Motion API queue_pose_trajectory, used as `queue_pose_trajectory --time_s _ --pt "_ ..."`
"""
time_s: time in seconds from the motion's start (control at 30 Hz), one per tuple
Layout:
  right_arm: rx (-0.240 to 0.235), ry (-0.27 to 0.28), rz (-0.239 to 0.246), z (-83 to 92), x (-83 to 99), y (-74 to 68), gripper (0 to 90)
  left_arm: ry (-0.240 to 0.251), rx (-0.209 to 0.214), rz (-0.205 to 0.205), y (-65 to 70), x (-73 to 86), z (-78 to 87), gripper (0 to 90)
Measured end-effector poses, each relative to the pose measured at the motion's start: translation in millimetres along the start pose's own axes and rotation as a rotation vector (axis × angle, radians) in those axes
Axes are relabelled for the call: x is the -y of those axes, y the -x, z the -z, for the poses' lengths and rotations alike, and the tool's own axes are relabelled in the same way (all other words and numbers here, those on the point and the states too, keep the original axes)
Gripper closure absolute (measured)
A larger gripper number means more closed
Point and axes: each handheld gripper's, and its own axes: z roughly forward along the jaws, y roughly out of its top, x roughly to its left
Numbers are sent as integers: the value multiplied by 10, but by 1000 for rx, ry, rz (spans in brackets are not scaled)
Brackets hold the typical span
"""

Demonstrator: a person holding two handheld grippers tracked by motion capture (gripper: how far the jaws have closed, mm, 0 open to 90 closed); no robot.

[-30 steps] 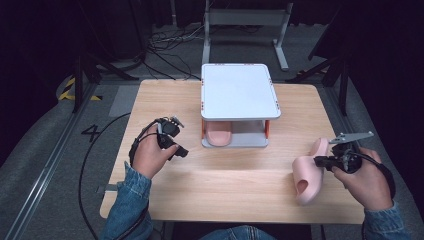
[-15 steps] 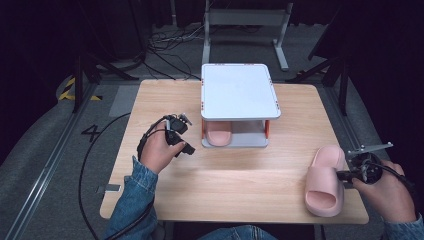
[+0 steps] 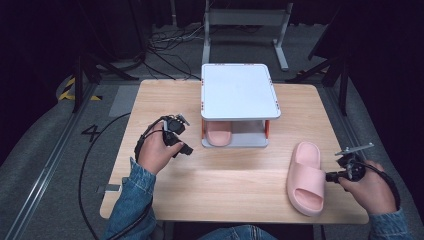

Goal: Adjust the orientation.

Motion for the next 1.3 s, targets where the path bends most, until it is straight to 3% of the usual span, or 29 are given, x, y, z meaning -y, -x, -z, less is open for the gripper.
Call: queue_pose_trajectory --time_s 0.17,0.3,0.57,0.63,0.73,1.1,1.13,1.3 --pt "-8 -7 46 -73 -80 -109 824 5 -5 18 -26 61 38 197" --pt "9 -38 33 -4 -28 -103 829 11 -7 20 -35 75 64 197" --pt "28 -167 46 64 184 -231 862 15 -1 10 -20 30 51 197" --pt "30 -217 61 47 221 -280 872 11 1 7 -9 21 43 197" --pt "10 -240 100 26 221 -382 880 12 1 7 -14 21 48 197" --pt "-44 -177 181 -71 -1 -657 872 9 -6 34 -50 142 79 197" --pt "-66 -148 212 -104 -75 -737 865 11 -11 42 -64 183 101 198" --pt "-94 -101 261 -167 -238 -871 862 16 -26 63 -94 284 142 197"
